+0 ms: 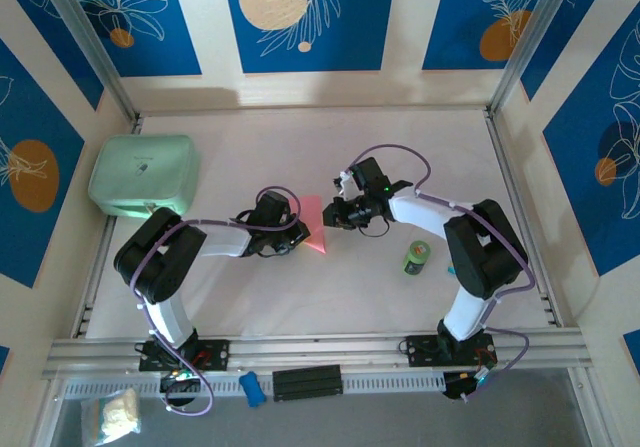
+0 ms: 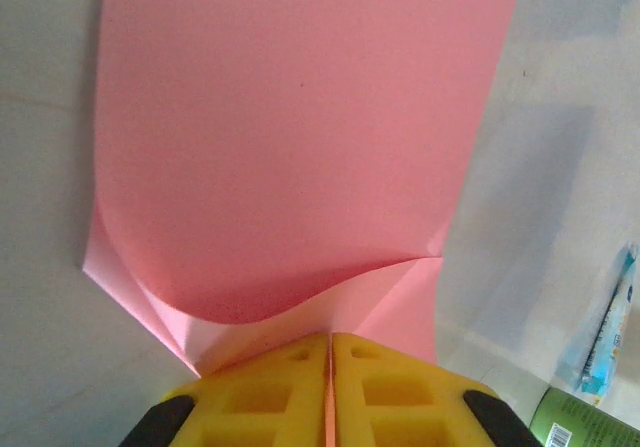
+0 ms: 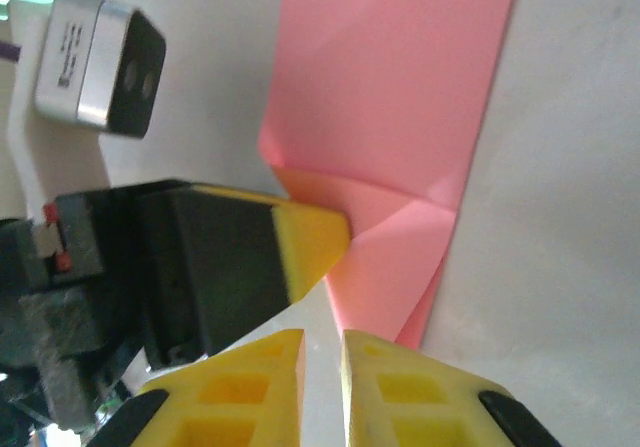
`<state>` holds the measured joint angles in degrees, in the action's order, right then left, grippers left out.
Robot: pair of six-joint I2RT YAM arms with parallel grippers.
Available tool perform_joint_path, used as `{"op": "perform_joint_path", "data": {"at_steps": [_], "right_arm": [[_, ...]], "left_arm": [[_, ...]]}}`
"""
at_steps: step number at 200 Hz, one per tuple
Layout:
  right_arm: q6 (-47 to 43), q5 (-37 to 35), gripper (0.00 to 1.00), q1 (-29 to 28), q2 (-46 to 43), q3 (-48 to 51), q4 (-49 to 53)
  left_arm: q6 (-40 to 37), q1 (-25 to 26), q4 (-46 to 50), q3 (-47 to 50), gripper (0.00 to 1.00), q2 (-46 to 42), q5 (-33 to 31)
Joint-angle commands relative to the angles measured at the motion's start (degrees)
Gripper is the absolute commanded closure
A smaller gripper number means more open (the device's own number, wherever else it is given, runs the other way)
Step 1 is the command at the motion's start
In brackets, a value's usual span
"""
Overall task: Fold a paper plane with a square sheet of paper (pick it up from the middle)
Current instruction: Third fold the triangle at the center of the table.
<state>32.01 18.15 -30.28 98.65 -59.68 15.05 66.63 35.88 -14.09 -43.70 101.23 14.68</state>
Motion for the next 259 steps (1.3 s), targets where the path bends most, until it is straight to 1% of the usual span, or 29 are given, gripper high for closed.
{"op": "perform_joint_path", "data": {"at_steps": [1, 27, 52, 99, 144, 259], "right_arm": [[0.78, 4.94, 0.88, -1.27, -1.09, 0.88, 3.95], [1.05, 5.26, 0.92, -3.0, 0.78, 0.88, 4.21], [1.35, 5.24, 0.93, -4.29, 2.22, -0.03, 4.2], [1.47, 2.01, 0.94, -5.88, 5.09, -2.42, 6.05], [2.08, 1.28, 0.94, -5.87, 7.48, -3.56, 6.4], [1.74, -0.66, 0.95, -5.76, 10.4, -4.82, 9.56]], "left_arm": [[1.15, 0.32, 5.12, 0.54, 0.89, 1.88, -1.76], [1.65, 0.27, 5.14, 0.64, 0.89, 2.17, -1.84], [1.92, 0.32, 5.13, 0.72, 0.9, 2.33, -1.77], [2.07, 0.35, 5.36, 0.64, 0.9, 2.57, -1.49], [2.38, 0.37, 5.56, 0.55, 0.9, 2.61, -1.5], [2.93, 0.27, 5.83, 0.47, 0.9, 2.82, -1.69]]}}
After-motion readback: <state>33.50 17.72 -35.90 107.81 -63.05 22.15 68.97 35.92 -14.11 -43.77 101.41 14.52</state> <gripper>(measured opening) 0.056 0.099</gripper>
